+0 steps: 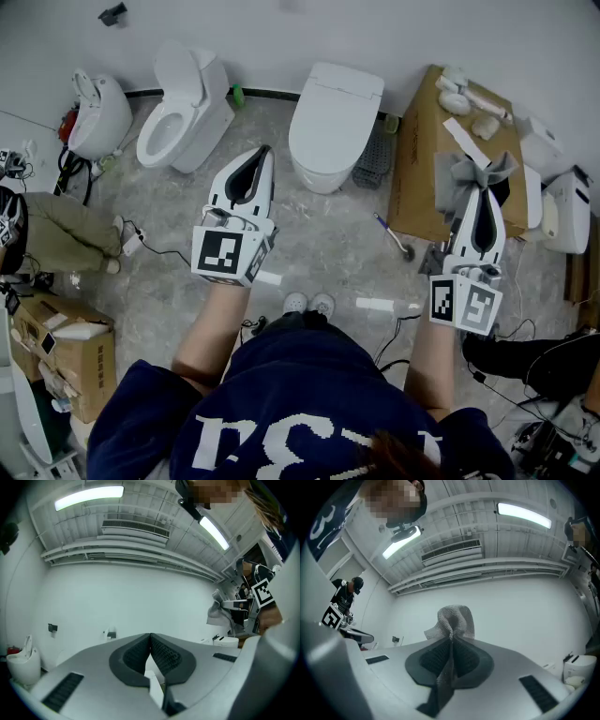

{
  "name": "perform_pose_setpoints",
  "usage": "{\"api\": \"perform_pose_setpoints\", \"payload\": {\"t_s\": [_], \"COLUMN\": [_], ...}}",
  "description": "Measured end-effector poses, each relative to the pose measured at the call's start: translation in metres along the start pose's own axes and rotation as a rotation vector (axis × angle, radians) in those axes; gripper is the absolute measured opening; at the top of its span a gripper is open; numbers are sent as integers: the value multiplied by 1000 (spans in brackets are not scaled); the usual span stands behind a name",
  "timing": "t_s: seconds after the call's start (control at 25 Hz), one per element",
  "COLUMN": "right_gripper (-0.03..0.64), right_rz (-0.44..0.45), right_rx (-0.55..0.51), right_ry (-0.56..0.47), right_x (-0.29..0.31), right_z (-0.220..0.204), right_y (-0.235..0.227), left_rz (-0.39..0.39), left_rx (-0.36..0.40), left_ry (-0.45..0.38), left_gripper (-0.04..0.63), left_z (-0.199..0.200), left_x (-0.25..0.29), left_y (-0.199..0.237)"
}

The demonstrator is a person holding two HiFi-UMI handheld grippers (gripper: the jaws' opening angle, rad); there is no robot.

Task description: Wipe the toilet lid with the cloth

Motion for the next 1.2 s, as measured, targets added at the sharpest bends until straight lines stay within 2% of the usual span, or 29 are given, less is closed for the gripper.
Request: {"api": "perform_pose_setpoints", "payload": {"t_s": [0.12,0.68,1.0,1.2], "right_gripper": [32,35,35,35], "right_rz": [9,42,39,48], "right_rx": [51,104,87,18], "right_ry": [-24,-27,-27,-22], "right_x": [-9,20,94,170], "right_z": [-9,-27,-58,-75], "right_y": [-11,-36,-29,-20], "left_rz": [3,56,39,14], "left_rx": [0,-4,-31,-45], "left_ry": [4,7,-5,-37], "left_gripper": [20,20,20,20], "left_z": [-2,-3,-29,-35], "left_x": [2,33,105,171], "left_y": [-9,-13,28,70]}}
Point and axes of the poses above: the fingertips, and each gripper's own axes: x forward along the fingers, y to its left, z out of its top, the point moved 7 cm from there along -x, backward along the fingers, and after that the axes turned 7 degrees about z, right-handed, at the moved point
